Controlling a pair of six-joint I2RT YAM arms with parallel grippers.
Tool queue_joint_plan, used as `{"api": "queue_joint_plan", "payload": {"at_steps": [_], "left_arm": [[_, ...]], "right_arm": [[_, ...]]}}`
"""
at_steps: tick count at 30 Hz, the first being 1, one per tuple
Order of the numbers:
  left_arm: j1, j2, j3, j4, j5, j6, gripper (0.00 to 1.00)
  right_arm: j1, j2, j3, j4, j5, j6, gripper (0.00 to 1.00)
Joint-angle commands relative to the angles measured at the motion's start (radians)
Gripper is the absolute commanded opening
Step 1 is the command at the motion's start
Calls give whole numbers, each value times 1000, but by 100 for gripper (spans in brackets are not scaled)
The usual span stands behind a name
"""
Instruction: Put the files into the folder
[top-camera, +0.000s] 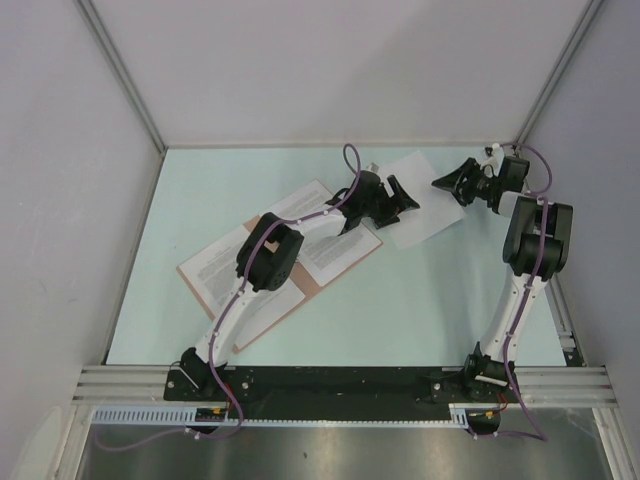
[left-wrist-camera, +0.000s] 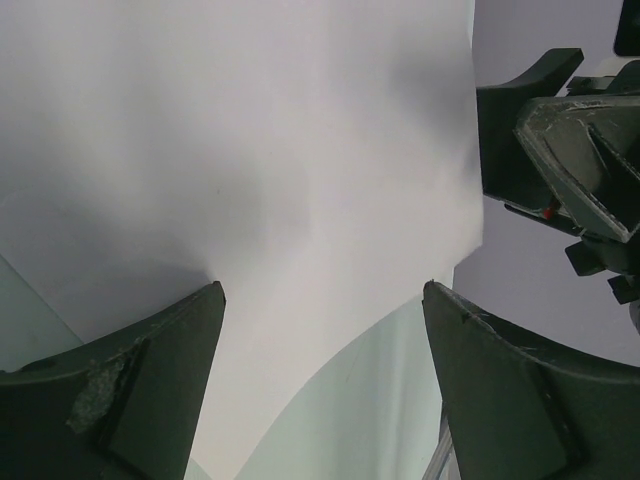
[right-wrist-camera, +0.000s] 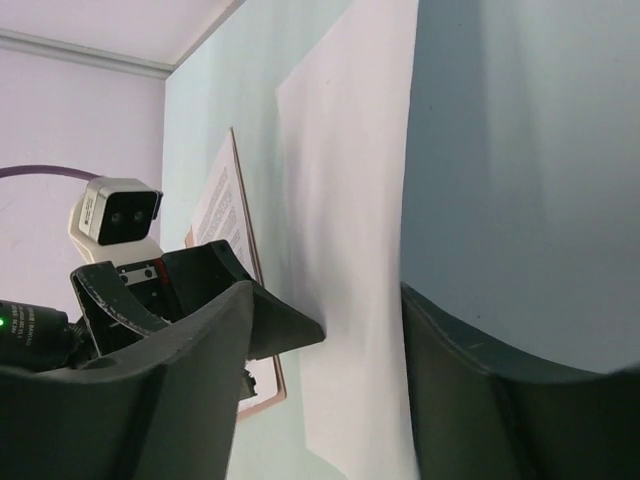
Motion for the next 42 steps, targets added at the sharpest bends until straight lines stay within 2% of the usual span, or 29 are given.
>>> {"api": "queue_joint_plan", "payload": {"at_steps": [1,6,7,9,12,15,18,20,21,23,24,26,27,28,29,30,31,35,38,41,42], "left_arm": [[4,4,29,-121,10,56,88],[6,-2,55,-152,6,82,88],[6,-2,56,-154,8,90,89],[4,1,84,-172,14,102,89],[8,9,162,-236,43,147,92],[20,-51,181,-283,101,185,97],[41,-214,37,-245,176,225,100],[67,-334,-141,-173,204,243,99],[89,-456,-198,-163,223,263,100],[112,-572,-353,-165,229,291,100],[136,-697,-405,-175,209,320,100],[167,-822,-565,-221,191,342,100],[202,-933,-623,-229,183,343,100],[221,-998,-739,-252,168,343,100],[239,-1052,-795,-266,155,351,99],[277,-1165,-848,-283,136,356,100],[296,-1216,-938,-339,90,357,100],[424,-1462,-1120,-506,-85,357,100],[515,-1624,-1220,-657,-237,342,100],[579,-1756,-1289,-769,-376,313,100],[592,-1784,-1304,-784,-395,307,100]], "right_arm": [[-4,-5,21,-7,-26,-49,57],[7,13,28,-45,-10,-72,43],[8,18,33,-47,-10,-72,32],[15,18,43,-62,-15,-87,24],[30,-4,76,-151,49,-163,0],[50,-83,96,-249,161,-239,0],[81,-198,105,-329,264,-315,0],[125,-298,105,-380,350,-354,0],[142,-336,105,-398,387,-386,0],[211,-422,102,-415,457,-401,0],[237,-447,105,-412,473,-409,0],[358,-494,116,-413,510,-415,0],[399,-504,140,-423,523,-420,0],[442,-508,155,-429,560,-440,0],[535,-505,171,-427,566,-444,0],[573,-499,195,-411,559,-443,0],[617,-490,206,-392,553,-429,0],[806,-421,258,-297,498,-340,0],[876,-381,303,-210,439,-261,0],[930,-358,271,-59,369,-138,0],[930,-366,242,46,341,-104,0]]}}
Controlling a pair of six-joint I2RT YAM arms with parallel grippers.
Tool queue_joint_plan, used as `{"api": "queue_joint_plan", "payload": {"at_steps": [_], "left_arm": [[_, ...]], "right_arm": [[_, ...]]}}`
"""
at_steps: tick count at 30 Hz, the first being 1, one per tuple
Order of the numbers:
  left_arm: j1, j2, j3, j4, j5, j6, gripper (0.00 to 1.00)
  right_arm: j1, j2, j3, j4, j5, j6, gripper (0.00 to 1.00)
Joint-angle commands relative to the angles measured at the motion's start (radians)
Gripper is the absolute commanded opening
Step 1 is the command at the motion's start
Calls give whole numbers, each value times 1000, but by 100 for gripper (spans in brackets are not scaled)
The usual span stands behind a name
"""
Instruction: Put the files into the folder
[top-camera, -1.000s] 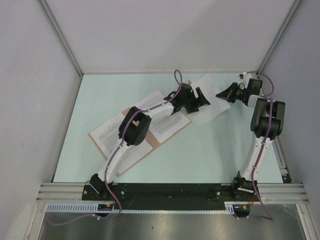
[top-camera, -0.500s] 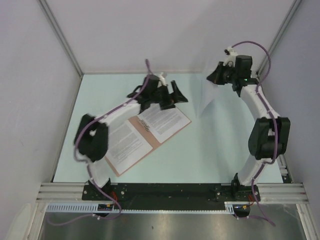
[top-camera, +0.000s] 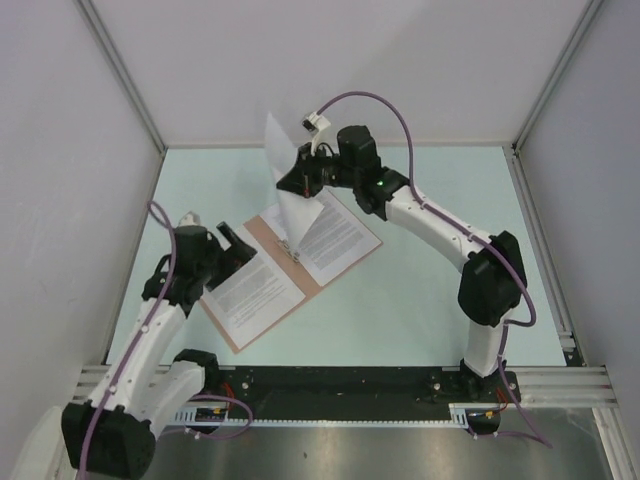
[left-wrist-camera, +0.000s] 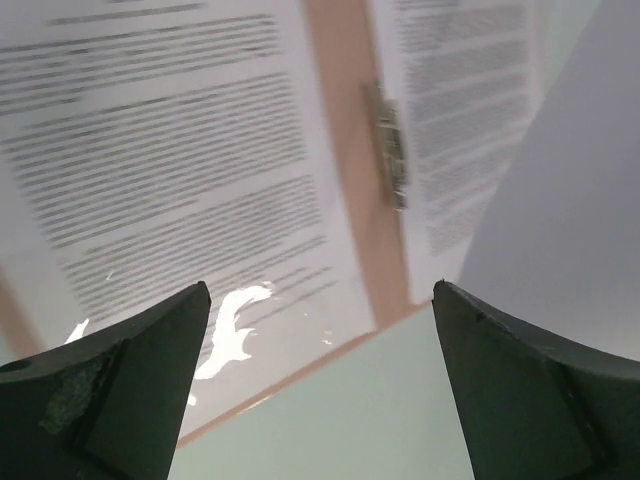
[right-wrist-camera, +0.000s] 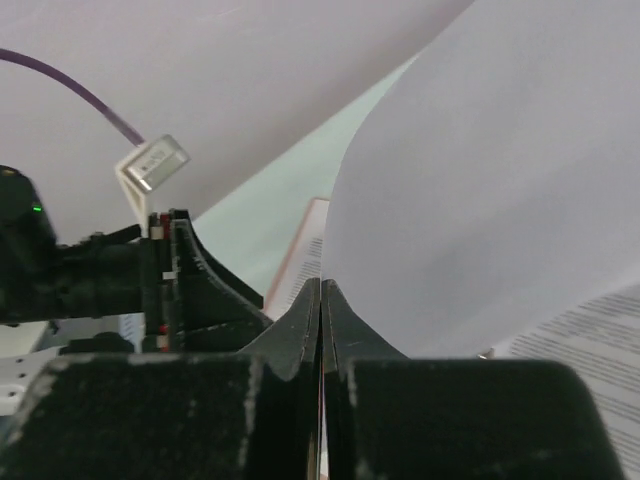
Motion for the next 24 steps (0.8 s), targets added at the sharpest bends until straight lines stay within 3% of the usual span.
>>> {"api": "queue_joint_plan", "payload": {"at_steps": [1,3,5,16,22,24], "left_arm": [[70,-158,-73,-218,-231,-35,100],[83,-193,-96,-235,-261,-66,100],[83,-190,-126,-220,-239,-82,100],[83,-63,-239,-49,-129,-162,100],[84,-92,-247,-68,-177,-170,100],[84,-104,-250,-66,-183,-172,100]], "right_arm": [[7,-12,-52,329,-102,199,0],[-13,-17,-158,436,-117,262,0],[-44,2,-220,438,-131,255,0],[-75,127,-356,524,-240,51,0],[-32,130,-368,516,-165,19,0],[-18,117,-368,498,-78,22,0]]}}
